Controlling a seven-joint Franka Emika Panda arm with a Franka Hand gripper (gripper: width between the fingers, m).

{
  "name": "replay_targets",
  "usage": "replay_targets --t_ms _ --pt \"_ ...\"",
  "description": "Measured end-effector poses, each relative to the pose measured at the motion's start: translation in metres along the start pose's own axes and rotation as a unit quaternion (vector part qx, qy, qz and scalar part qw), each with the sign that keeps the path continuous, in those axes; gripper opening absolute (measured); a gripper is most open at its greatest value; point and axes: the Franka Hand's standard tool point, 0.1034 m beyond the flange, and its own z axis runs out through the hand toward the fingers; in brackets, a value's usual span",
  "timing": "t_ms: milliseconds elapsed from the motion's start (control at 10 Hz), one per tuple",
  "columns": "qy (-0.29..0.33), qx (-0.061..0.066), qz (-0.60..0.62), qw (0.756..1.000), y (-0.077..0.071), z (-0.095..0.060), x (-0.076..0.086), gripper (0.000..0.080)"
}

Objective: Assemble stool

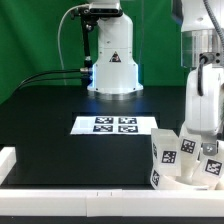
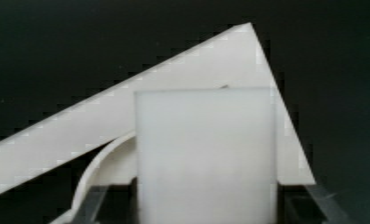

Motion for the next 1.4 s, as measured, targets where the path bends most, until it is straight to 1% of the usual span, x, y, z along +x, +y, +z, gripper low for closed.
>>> replay_targets --t_ms 100,200,300,400,600,800,900,1000,1100,1200,1300,1400 --pt "0.003 -0.016 -0.078 0.997 0.001 -0.003 -0.001 0.05" --pt "-0.002 -0.025 -0.136 0.99 -0.001 -0.008 -0.003 0.0617" --pt "-0.009 -0.026 -0.232 0.972 -0.004 -0.012 -0.005 0.0639" --pt "-0.016 -0.024 -0.315 0.949 -0.006 -0.015 -0.004 0.0639" --pt "-0.017 -0.025 -0.379 0.925 -0.005 -0.016 -0.002 0.0648" --pt "-0.014 -0.024 -0.446 0.895 -0.006 -0.016 0.0 0.0649" --pt "-0.011 -0.024 -0.485 0.874 -0.006 -0.016 0.001 0.0649" --pt "-0.004 -0.015 -0.573 0.819 -0.007 -0.017 -0.006 0.0649" --pt "-0.006 -0.018 -0.663 0.748 -0.003 -0.016 -0.014 0.0649" --pt "-0.013 -0.022 -0.717 0.696 -0.002 -0.016 -0.013 0.0649" --pt "0.001 -0.008 -0.728 0.685 -0.004 -0.018 -0.012 0.0649" --pt "0.005 -0.012 -0.75 0.661 -0.005 -0.018 -0.009 0.0649"
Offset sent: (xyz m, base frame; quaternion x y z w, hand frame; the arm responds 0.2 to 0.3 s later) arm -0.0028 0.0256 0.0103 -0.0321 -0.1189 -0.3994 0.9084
